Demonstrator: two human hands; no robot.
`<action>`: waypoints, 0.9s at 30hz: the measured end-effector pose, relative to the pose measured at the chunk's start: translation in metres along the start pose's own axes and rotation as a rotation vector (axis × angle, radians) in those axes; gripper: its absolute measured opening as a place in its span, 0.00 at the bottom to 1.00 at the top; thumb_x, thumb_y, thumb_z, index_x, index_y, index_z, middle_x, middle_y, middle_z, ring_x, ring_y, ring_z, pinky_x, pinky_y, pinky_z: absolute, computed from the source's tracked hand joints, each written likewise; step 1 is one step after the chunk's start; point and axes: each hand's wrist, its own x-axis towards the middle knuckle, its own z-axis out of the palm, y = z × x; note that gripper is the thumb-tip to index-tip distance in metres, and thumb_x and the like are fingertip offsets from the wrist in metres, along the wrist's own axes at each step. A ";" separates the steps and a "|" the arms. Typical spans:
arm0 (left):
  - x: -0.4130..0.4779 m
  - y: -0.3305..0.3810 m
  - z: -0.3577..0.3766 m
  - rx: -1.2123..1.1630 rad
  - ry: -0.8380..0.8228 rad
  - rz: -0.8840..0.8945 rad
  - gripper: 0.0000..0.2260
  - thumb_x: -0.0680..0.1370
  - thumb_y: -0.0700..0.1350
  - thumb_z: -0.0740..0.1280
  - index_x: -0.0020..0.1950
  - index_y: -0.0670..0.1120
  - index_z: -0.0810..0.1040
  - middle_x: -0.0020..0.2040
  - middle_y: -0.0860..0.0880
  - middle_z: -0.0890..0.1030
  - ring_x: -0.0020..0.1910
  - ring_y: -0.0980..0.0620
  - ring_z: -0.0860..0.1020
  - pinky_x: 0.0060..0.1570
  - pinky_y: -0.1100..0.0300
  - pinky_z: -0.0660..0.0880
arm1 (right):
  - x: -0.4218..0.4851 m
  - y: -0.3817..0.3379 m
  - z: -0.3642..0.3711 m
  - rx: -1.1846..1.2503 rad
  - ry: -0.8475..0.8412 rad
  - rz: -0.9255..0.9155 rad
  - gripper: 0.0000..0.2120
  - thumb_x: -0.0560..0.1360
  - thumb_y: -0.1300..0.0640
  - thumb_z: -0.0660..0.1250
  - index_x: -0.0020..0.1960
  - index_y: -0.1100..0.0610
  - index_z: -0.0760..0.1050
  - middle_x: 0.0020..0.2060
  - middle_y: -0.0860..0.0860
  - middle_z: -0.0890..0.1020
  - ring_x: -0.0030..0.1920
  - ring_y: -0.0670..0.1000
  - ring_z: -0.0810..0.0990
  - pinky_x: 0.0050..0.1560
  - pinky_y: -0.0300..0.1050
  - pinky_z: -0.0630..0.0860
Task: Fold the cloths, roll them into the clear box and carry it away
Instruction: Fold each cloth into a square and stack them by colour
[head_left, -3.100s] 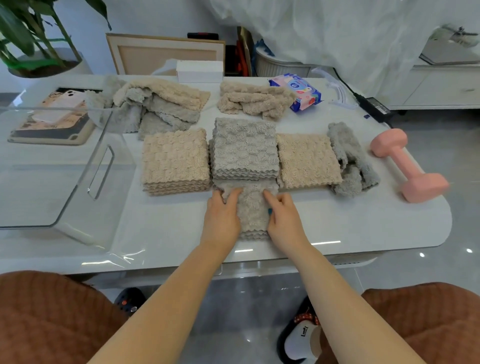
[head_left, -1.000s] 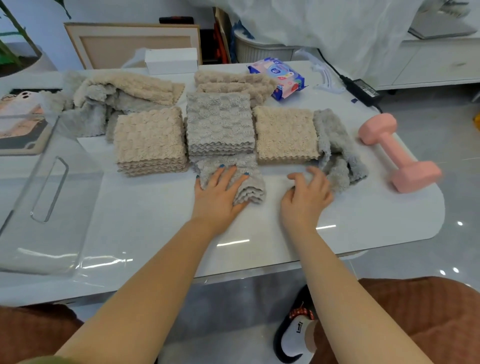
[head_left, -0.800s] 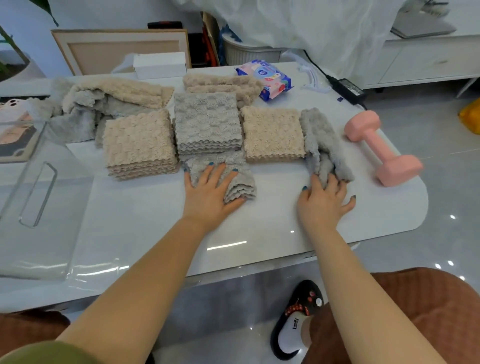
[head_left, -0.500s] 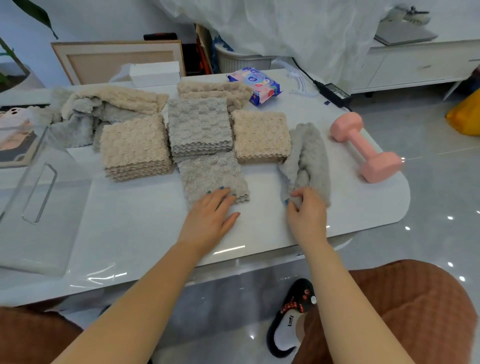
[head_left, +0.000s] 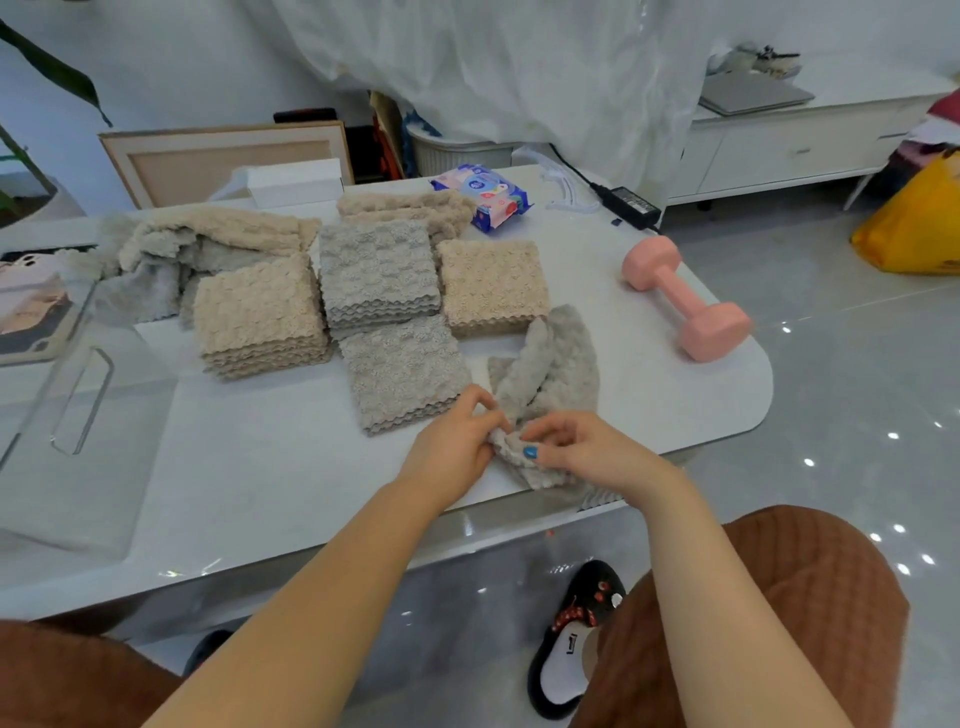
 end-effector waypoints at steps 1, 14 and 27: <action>-0.002 -0.001 0.001 -0.069 0.027 -0.051 0.10 0.74 0.36 0.65 0.53 0.46 0.78 0.58 0.51 0.69 0.48 0.48 0.75 0.47 0.52 0.74 | -0.002 0.005 0.000 -0.030 -0.022 0.007 0.11 0.74 0.59 0.70 0.57 0.55 0.76 0.38 0.49 0.75 0.38 0.45 0.72 0.41 0.37 0.70; 0.001 0.014 -0.059 -0.747 0.262 -0.378 0.09 0.80 0.37 0.59 0.44 0.39 0.78 0.35 0.48 0.77 0.30 0.56 0.76 0.29 0.64 0.72 | 0.017 0.028 0.018 0.135 0.867 -0.084 0.07 0.71 0.64 0.63 0.46 0.56 0.76 0.49 0.56 0.75 0.45 0.53 0.75 0.43 0.41 0.67; -0.001 -0.009 -0.158 -0.648 0.329 -0.622 0.11 0.79 0.34 0.51 0.44 0.41 0.71 0.29 0.42 0.74 0.17 0.55 0.74 0.17 0.67 0.67 | 0.014 -0.068 -0.018 0.919 0.506 -0.157 0.14 0.77 0.64 0.56 0.59 0.58 0.74 0.44 0.55 0.79 0.40 0.55 0.84 0.38 0.45 0.80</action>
